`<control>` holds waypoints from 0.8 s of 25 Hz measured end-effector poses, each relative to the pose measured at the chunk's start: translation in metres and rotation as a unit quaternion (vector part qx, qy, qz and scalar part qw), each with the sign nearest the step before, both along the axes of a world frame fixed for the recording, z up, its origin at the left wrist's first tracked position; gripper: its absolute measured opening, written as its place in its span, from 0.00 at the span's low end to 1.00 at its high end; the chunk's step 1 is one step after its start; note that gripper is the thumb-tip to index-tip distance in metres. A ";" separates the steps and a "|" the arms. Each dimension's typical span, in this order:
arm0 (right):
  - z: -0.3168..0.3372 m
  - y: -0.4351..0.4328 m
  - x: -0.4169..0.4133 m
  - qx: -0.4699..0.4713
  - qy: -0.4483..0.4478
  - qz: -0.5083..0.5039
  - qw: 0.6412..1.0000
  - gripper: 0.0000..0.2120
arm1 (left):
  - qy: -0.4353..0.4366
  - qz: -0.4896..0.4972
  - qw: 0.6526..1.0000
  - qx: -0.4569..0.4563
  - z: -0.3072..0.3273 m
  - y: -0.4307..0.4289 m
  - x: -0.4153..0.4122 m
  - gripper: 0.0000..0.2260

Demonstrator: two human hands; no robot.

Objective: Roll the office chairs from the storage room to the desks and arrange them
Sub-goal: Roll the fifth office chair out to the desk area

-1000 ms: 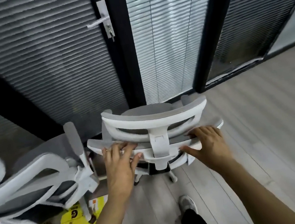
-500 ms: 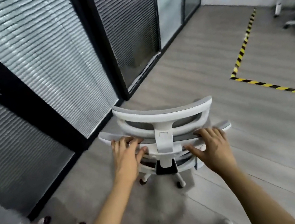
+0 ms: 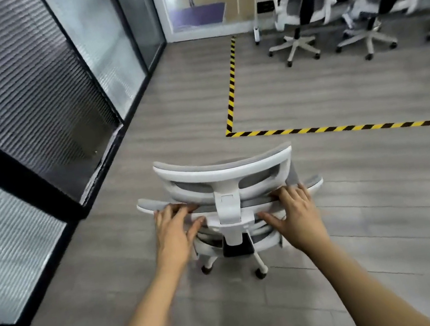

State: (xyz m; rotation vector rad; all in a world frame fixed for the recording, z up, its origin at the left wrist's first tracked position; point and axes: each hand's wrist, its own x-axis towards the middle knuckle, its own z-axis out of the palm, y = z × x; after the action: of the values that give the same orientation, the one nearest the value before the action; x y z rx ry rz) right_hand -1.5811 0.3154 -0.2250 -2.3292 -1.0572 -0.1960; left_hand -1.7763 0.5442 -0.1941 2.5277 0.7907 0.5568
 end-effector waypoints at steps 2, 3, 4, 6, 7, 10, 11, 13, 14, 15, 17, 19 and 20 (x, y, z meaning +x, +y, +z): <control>0.000 -0.023 0.060 -0.001 -0.006 -0.031 1.000 0.24 | -0.006 -0.033 0.999 -0.006 -0.002 -0.010 0.077 0.16; 0.000 -0.032 0.088 -0.002 -0.015 -0.046 0.999 0.24 | -0.011 -0.048 0.999 -0.008 -0.002 -0.014 0.112 0.16; 0.000 -0.042 0.117 -0.003 -0.019 -0.064 0.998 0.24 | -0.016 -0.066 0.998 -0.010 -0.002 -0.017 0.149 0.16; -0.001 -0.057 0.176 -0.002 -0.021 -0.096 0.995 0.24 | -0.027 -0.102 0.994 -0.014 -0.005 -0.021 0.227 0.15; -0.002 -0.063 0.206 -0.005 -0.022 -0.114 0.993 0.23 | -0.030 -0.117 0.993 -0.014 -0.006 -0.022 0.265 0.15; 0.001 -0.082 0.292 -0.029 -0.015 -0.164 0.986 0.23 | -0.037 -0.168 0.985 -0.029 -0.009 -0.025 0.380 0.14; 0.002 -0.090 0.325 -0.041 -0.015 -0.178 0.983 0.23 | -0.038 -0.191 0.980 -0.032 -0.007 -0.027 0.425 0.14; 0.006 -0.105 0.386 -0.064 -0.025 -0.205 0.976 0.24 | -0.035 -0.226 0.973 -0.029 -0.005 -0.029 0.508 0.15; 0.008 -0.114 0.417 -0.071 -0.019 -0.234 0.970 0.24 | -0.026 -0.241 0.970 -0.037 -0.002 -0.032 0.552 0.15; 0.011 -0.123 0.445 -0.072 -0.006 -0.269 0.961 0.25 | -0.017 -0.255 0.966 -0.040 0.000 -0.035 0.592 0.16; 0.014 -0.139 0.502 -0.061 0.023 -0.327 0.943 0.25 | -0.010 -0.291 0.956 -0.033 0.002 -0.048 0.675 0.17; 0.015 -0.151 0.559 -0.045 0.043 -0.345 0.937 0.24 | -0.022 -0.318 0.947 -0.035 0.005 -0.065 0.749 0.17; 0.015 -0.157 0.592 -0.038 0.050 -0.348 0.935 0.24 | -0.030 -0.328 0.943 -0.042 0.008 -0.073 0.786 0.16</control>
State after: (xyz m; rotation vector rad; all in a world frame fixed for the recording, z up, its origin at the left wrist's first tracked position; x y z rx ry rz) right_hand -0.9895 0.1580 -0.2102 -2.6630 -0.1530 -0.3001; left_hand -0.9900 0.4712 -0.1860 2.4726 -0.0730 0.3537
